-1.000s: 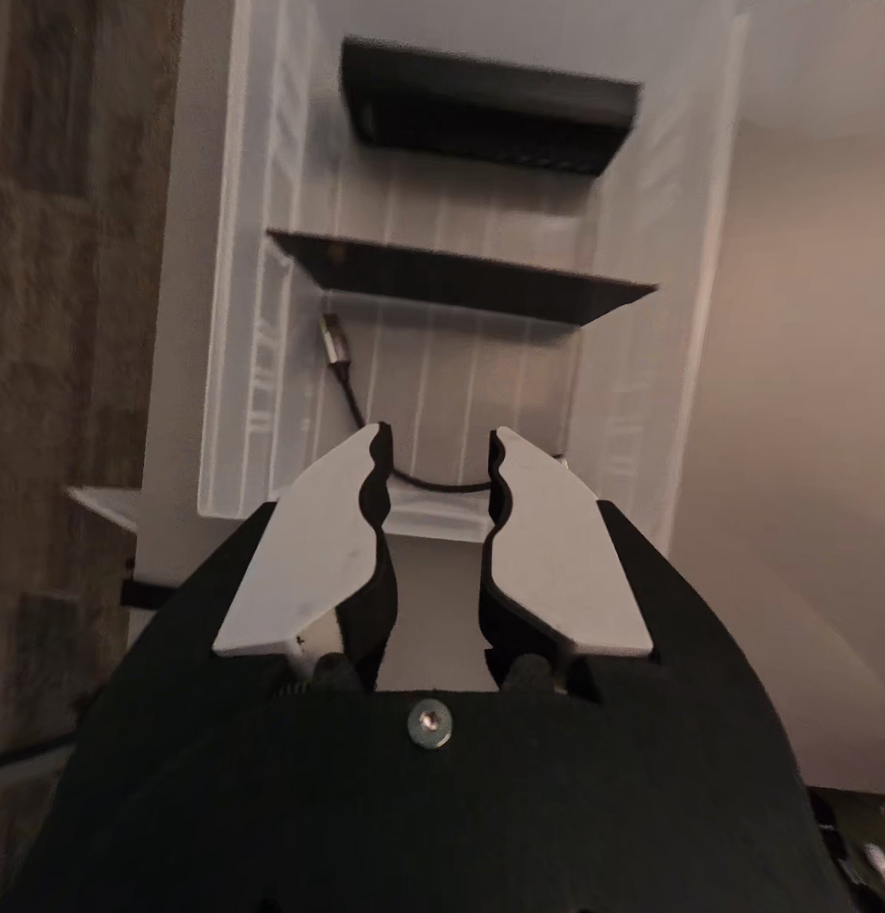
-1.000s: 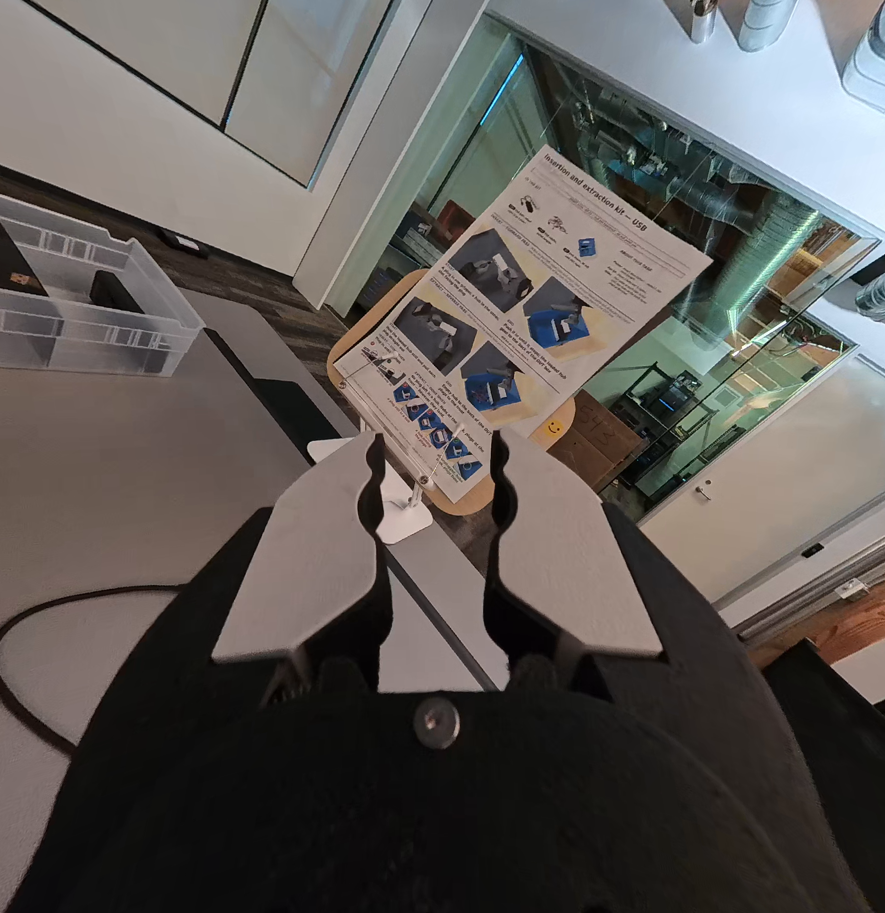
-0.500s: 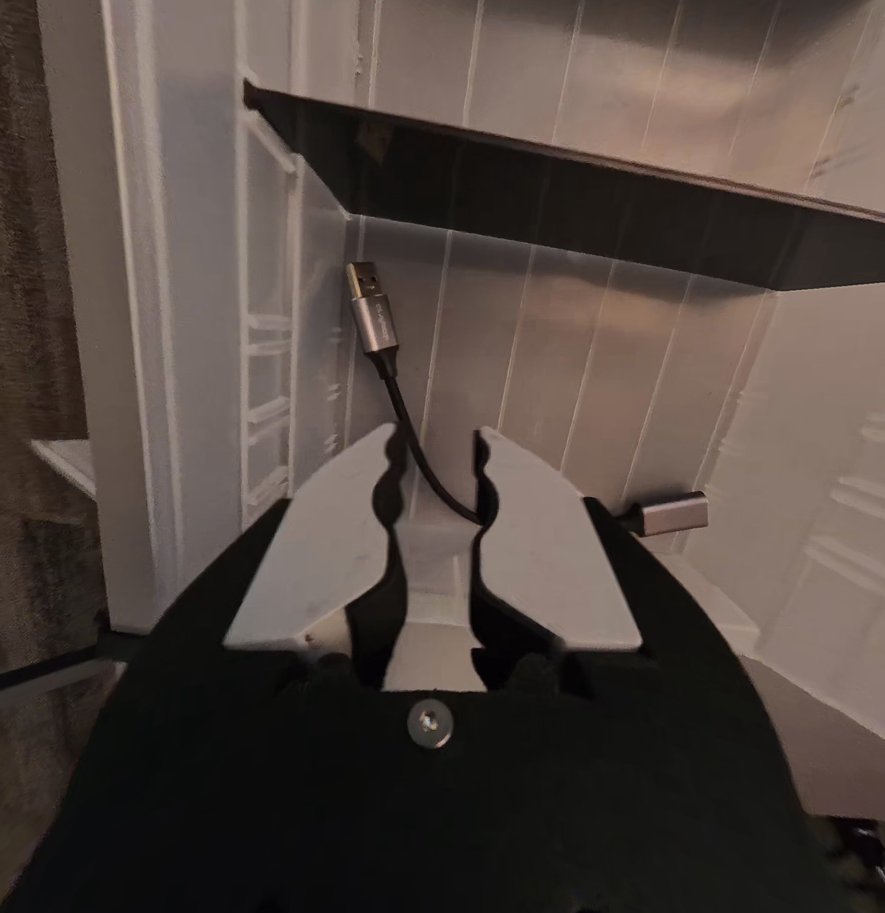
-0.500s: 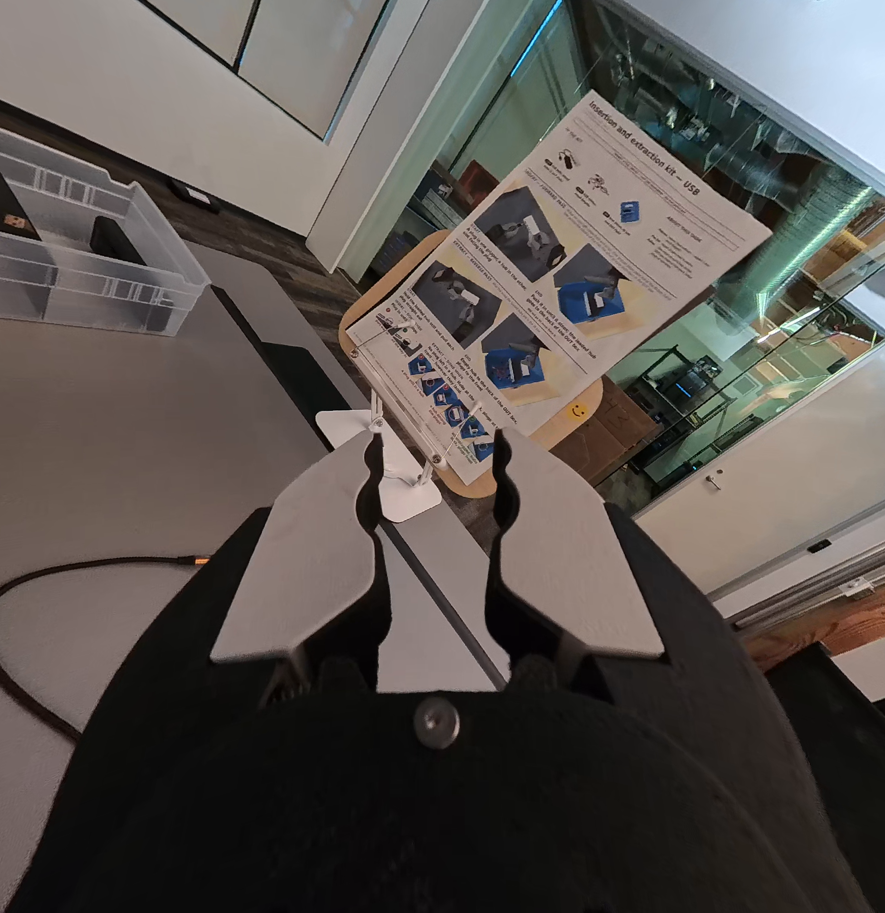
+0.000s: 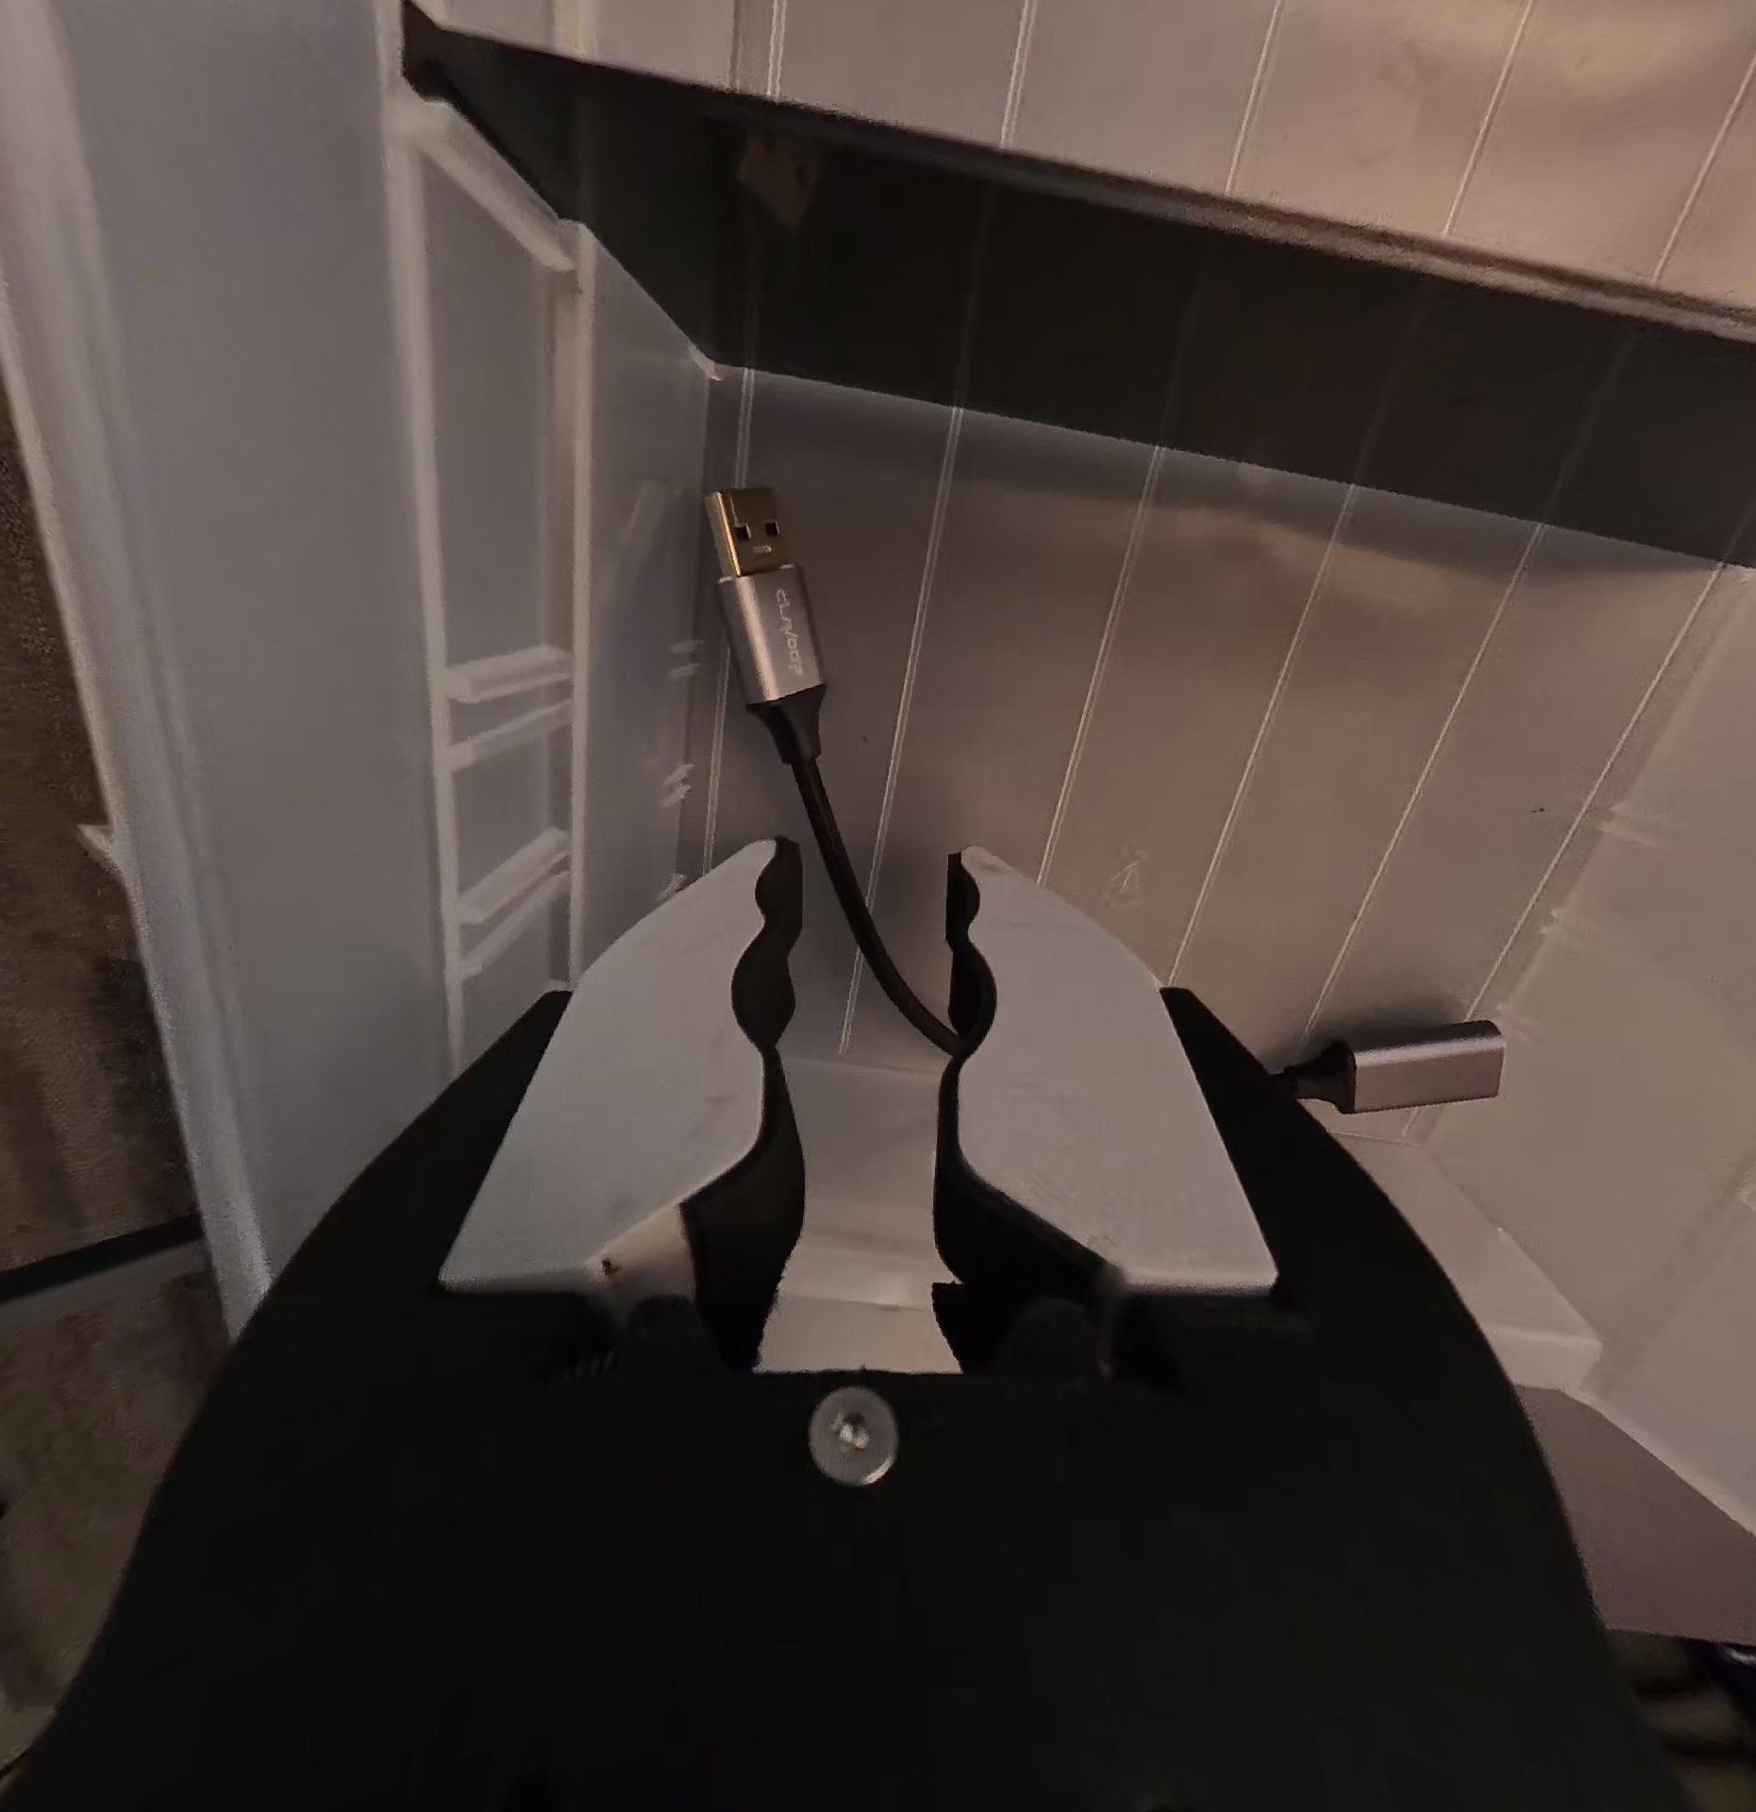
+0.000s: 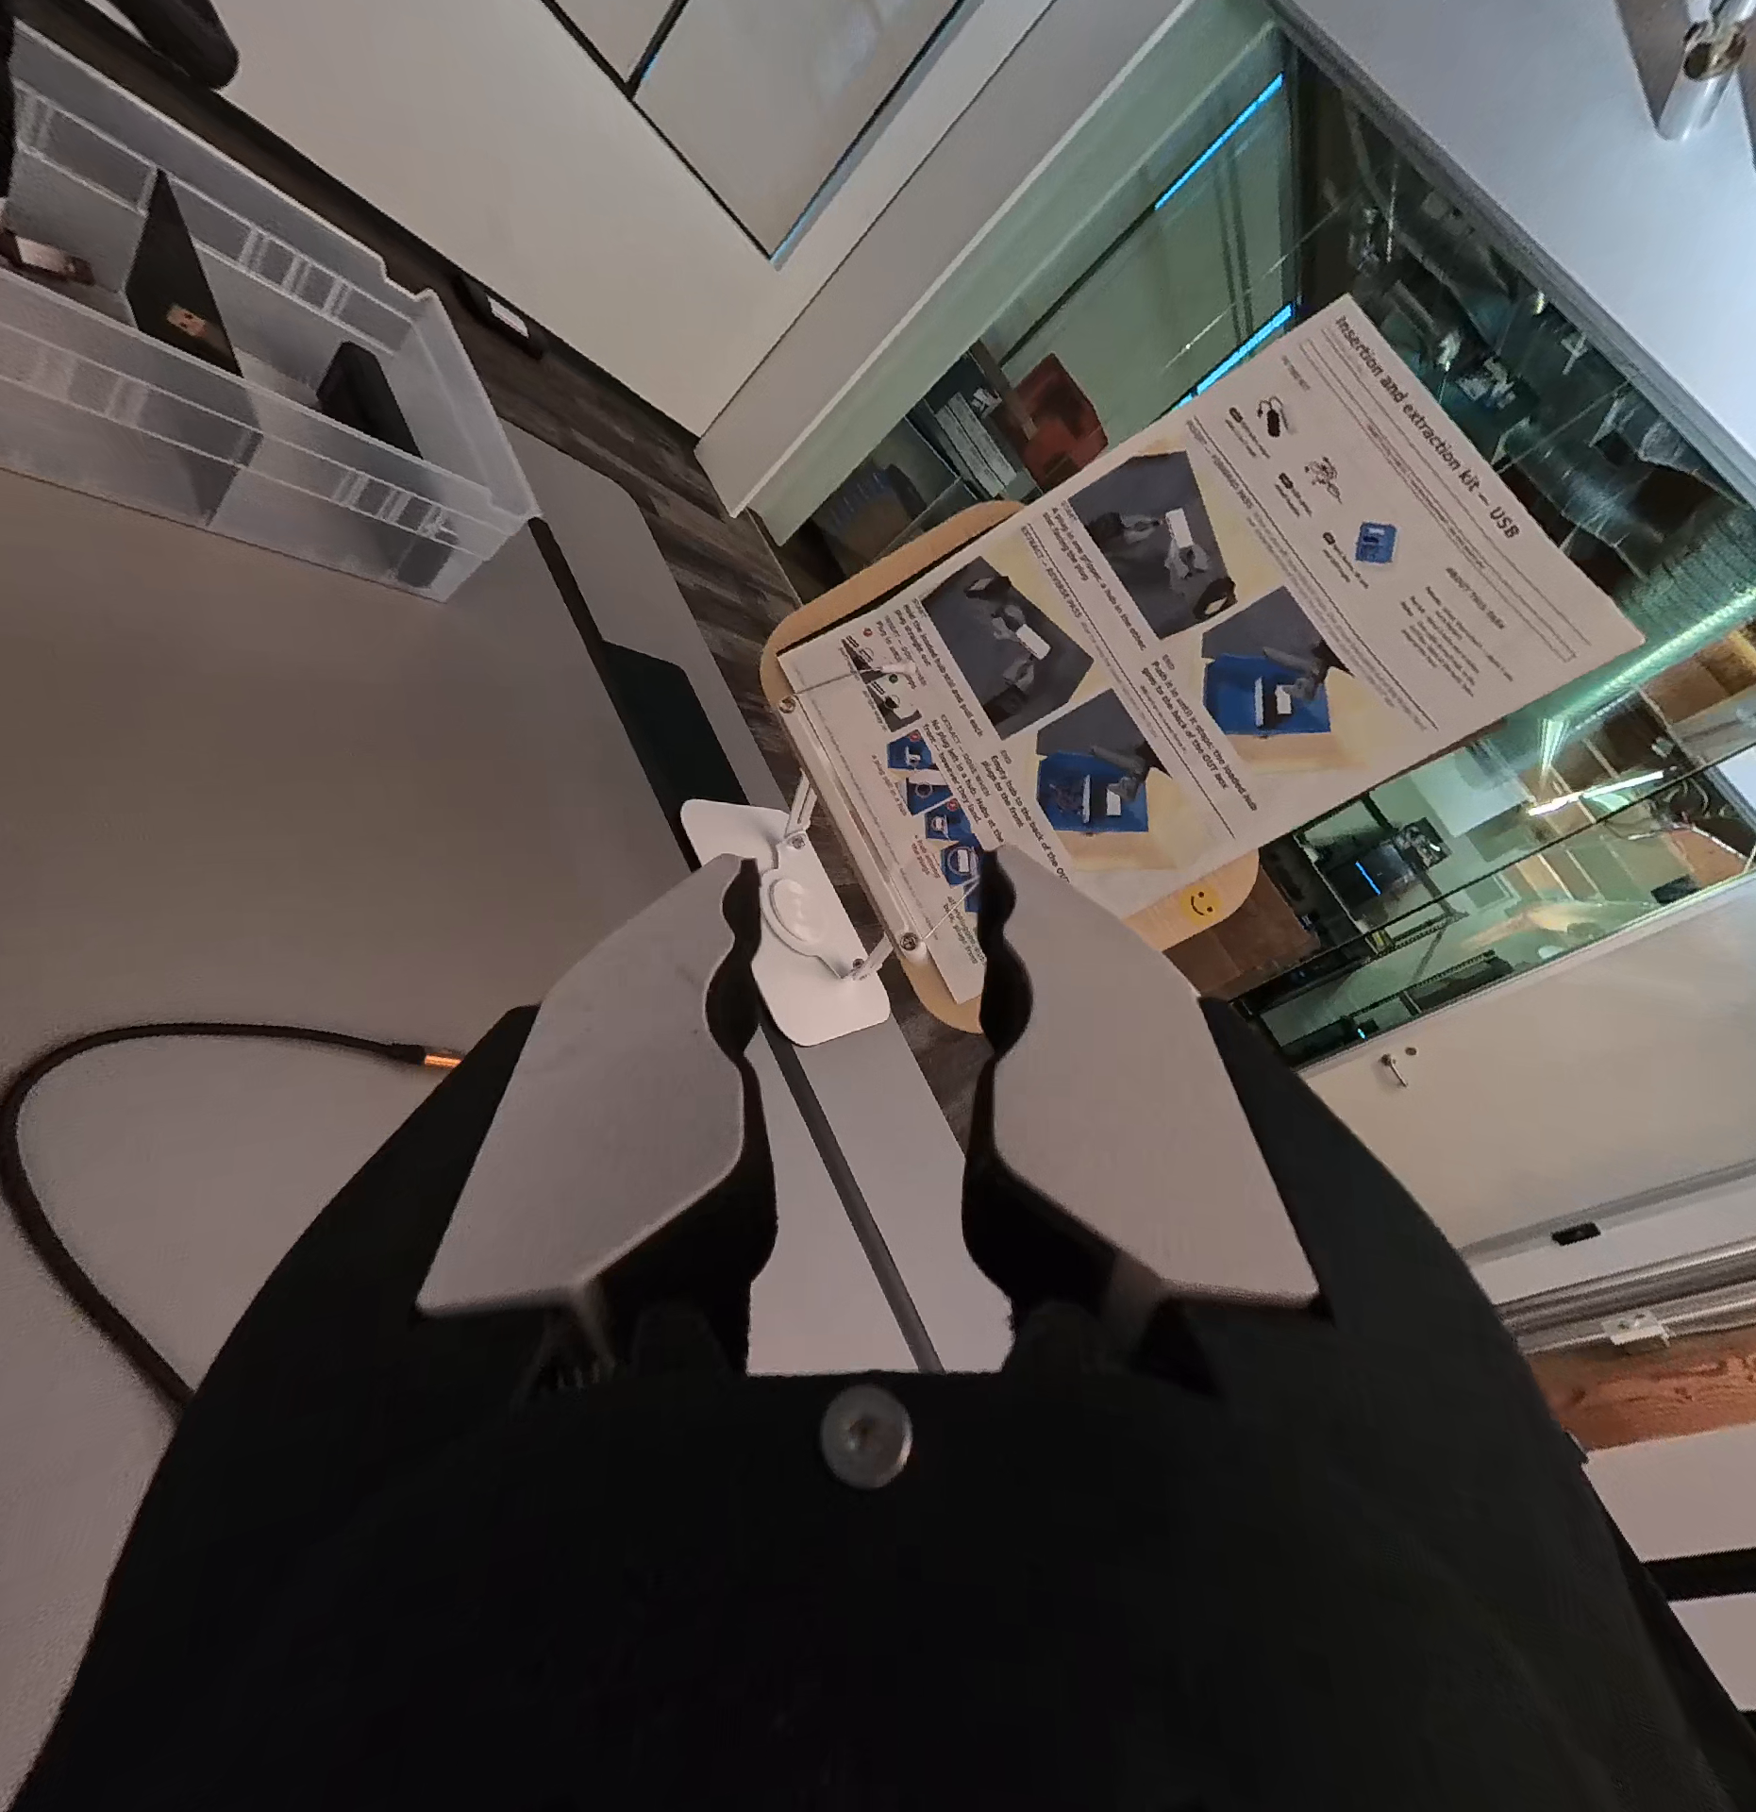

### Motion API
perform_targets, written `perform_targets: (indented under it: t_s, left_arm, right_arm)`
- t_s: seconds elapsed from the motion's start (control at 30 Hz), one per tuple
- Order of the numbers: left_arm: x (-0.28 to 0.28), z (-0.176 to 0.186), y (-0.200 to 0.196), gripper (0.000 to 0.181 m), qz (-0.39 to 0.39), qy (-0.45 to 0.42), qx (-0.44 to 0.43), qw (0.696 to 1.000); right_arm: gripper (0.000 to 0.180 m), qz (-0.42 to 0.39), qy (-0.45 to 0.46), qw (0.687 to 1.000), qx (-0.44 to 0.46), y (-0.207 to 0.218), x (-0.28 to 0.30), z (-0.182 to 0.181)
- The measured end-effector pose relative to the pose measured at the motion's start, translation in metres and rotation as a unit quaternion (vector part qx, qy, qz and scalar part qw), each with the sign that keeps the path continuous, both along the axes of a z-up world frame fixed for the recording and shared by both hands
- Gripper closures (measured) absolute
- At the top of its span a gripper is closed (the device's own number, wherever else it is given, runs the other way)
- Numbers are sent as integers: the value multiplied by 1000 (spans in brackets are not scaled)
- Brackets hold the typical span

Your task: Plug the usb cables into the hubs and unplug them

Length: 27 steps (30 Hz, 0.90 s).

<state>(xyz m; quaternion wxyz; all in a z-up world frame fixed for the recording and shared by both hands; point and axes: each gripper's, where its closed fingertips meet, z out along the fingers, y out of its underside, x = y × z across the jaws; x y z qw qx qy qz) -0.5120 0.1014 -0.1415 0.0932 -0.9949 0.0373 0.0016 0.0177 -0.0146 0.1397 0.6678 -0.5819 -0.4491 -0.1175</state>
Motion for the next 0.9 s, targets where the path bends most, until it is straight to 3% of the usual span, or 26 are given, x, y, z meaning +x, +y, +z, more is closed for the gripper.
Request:
perform_targets:
  t_s: [0.23,0.33,0.5,0.73,0.9]
  left_arm:
    - [1,-8,4,154,12,-5,-12,1000]
    - [8,-8,6,177,7,-32,-7,999]
    - [14,1,5,178,-7,-41,-1,999]
    - [11,65,1,178,-7,-2,98,995]
    - [8,129,2,177,-3,51,223,974]
  right_arm:
    - [137,5,-20,1000,2,-4,-2,-2]
    - [137,10,-29,1000,6,-6,-4,-3]
    - [137,19,-41,999,12,-10,-8,-3]
    - [137,10,-57,998,10,-7,-8,-7]
    - [137,12,-64,998,12,-7,-11,-8]
